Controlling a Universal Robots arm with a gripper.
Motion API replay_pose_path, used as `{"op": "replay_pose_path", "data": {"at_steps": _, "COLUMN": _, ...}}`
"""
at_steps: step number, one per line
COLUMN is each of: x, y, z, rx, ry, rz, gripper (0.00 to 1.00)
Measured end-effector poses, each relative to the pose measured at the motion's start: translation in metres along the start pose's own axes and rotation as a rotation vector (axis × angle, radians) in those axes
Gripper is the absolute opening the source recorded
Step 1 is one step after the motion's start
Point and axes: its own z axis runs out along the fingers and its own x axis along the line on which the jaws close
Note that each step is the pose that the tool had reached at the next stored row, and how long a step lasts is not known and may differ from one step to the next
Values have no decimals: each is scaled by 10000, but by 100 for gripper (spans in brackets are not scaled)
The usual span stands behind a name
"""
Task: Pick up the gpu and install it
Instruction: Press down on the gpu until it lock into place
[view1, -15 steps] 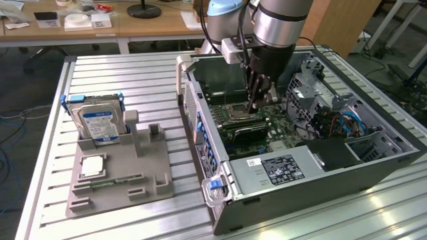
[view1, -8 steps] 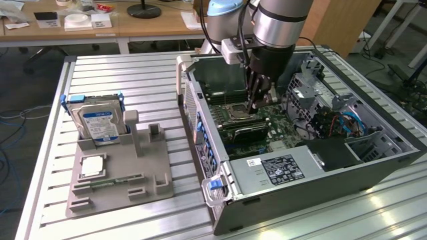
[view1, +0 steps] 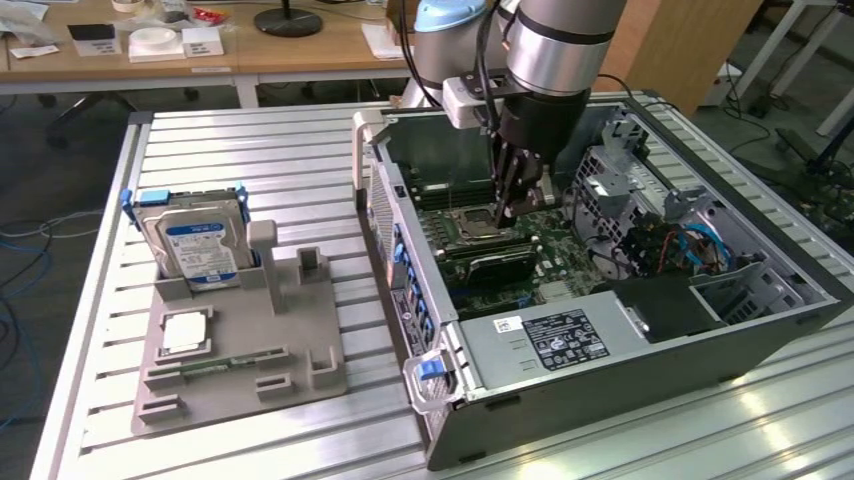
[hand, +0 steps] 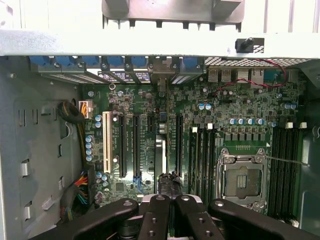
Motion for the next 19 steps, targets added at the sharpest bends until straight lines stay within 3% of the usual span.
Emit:
{"op": "replay_pose_path", "data": {"at_steps": 2, "x": 0, "y": 0, "z": 0, "rx": 0, "ry": 0, "rz": 0, "gripper": 11}}
{"op": "replay_pose_path", "data": {"at_steps": 4, "x": 1, "y": 1, "z": 73, "rx": 0, "ry": 0, "rz": -1, "gripper": 11}}
{"op": "replay_pose_path", "data": {"at_steps": 19, "x": 2, "y": 2, "z": 97, "rx": -1, "ry": 1, "rz": 0, "gripper": 11}}
